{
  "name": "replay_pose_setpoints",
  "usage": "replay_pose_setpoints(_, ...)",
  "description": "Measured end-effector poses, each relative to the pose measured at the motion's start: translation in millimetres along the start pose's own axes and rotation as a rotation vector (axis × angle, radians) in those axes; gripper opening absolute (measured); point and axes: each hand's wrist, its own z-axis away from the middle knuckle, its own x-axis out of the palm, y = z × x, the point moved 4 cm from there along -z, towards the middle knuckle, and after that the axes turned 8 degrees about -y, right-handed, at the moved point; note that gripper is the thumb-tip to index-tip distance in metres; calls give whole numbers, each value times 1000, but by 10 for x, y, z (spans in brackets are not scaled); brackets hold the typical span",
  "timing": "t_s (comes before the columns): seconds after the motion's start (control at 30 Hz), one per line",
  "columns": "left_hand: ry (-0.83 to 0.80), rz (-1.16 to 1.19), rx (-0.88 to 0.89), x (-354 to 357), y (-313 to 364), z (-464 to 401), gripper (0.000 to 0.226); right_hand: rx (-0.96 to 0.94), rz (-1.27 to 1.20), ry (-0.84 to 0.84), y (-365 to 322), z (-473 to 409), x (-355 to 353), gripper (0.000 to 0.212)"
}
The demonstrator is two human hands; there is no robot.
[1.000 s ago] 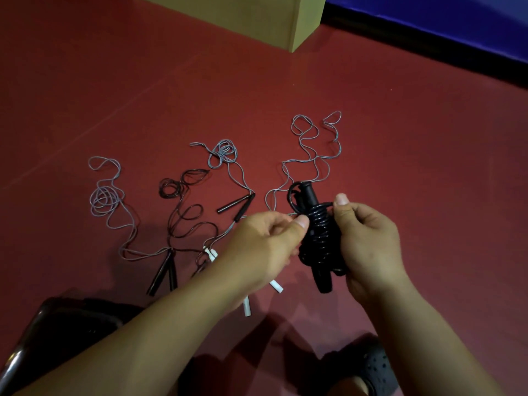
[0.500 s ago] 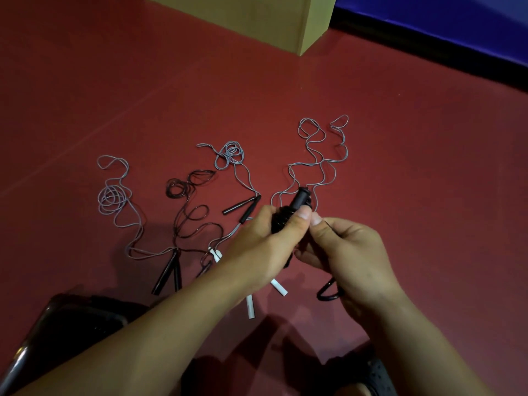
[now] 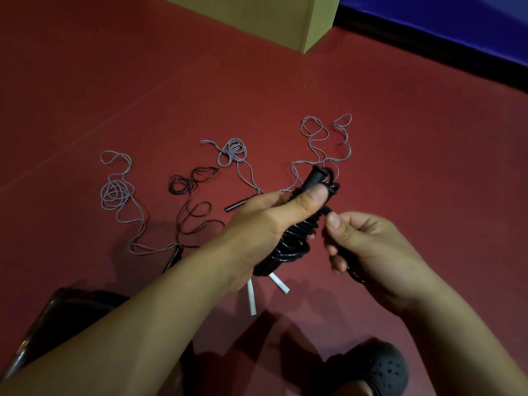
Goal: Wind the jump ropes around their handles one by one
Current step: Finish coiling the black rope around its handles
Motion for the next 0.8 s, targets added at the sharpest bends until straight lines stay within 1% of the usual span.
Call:
replay_pose_setpoints(0.07,-38,14,13,6,-1,-3,50,-36,-59,-69,32,-18,17,38)
replay_pose_setpoints(0.17,-57,40,15,4,-10,-29,51,-79,-219,-162,69,-51,14,41)
replay_pose_setpoints(0.23,-60,42,10,4,-18,-37,55,-99,-282,-196,66,-61,10,40)
replay_pose_setpoints(0.3,-42,35,2,-13,-31,-41,65,-89,-314,-178,62,-74,-2,50)
replay_pose_setpoints(0.37,1,39,1,-38,-45,-44,61,-71,-310,-134,74,-86,-29,61)
replay_pose_setpoints(0.43,31,47,-2,-64,-54,-45,52,-67,-298,-118,74,-78,-42,56)
replay_pose_setpoints(0.5,25,54,2,-59,-54,-45,50,-59,-289,-105,73,-66,-48,52)
replay_pose_setpoints(0.57,0,78,6,-38,-40,-35,52,-46,-279,-107,72,-52,-43,52)
replay_pose_setpoints(0.7,-2,66,19,-36,-32,-26,70,-51,-312,-121,57,-45,-30,47)
replay_pose_setpoints(0.8,5,54,41,-54,-31,-43,68,-53,-327,-90,56,-46,-29,47)
